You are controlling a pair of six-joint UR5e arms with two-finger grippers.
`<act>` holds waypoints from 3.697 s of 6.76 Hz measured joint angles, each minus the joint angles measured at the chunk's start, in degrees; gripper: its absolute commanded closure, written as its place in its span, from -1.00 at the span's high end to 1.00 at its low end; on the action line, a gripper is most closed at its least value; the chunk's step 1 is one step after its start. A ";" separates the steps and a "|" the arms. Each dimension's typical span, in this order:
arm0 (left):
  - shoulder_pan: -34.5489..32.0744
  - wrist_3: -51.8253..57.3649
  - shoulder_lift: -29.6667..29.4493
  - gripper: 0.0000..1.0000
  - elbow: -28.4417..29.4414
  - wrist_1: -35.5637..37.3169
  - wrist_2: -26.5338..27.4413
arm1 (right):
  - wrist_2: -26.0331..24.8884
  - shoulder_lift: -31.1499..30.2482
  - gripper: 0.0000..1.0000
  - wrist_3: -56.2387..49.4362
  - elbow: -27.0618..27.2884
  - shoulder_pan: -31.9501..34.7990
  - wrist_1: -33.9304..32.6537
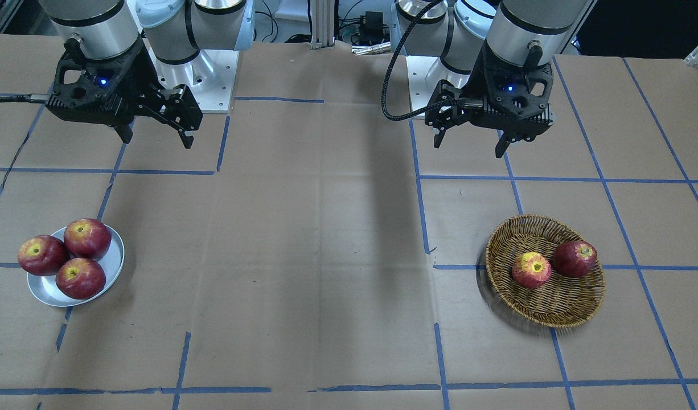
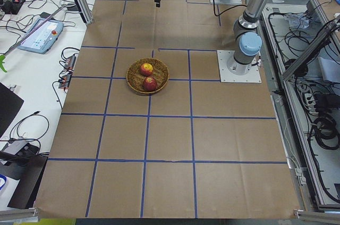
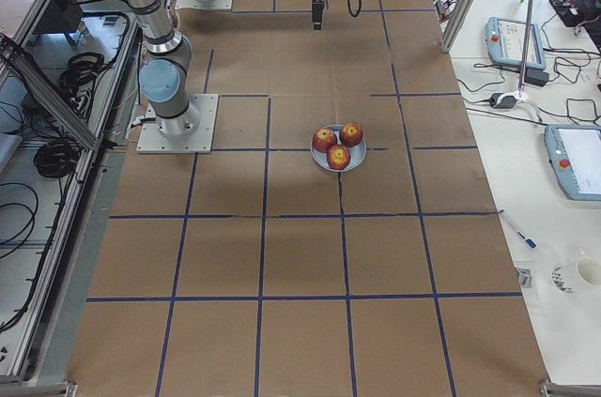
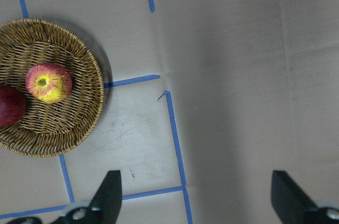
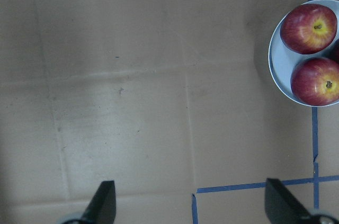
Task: Transfer apple from basket to plate
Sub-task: 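Move the left gripper over the wicker basket toward the yellow-red apple, then lower the left gripper into the basket and grasp the yellow-red apple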
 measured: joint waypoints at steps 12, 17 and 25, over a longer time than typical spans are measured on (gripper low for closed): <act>19.30 36.42 -12.75 0.98 -18.34 29.02 5.94 | 0.14 -0.35 1.00 0.01 -0.12 0.09 0.06; 19.90 37.46 -20.76 0.98 -15.13 32.90 5.33 | 0.34 -0.38 1.00 0.01 -0.14 0.12 0.04; 19.89 36.86 -26.20 -0.09 -15.10 34.43 5.38 | 0.70 -0.35 1.00 0.01 -0.20 0.13 0.00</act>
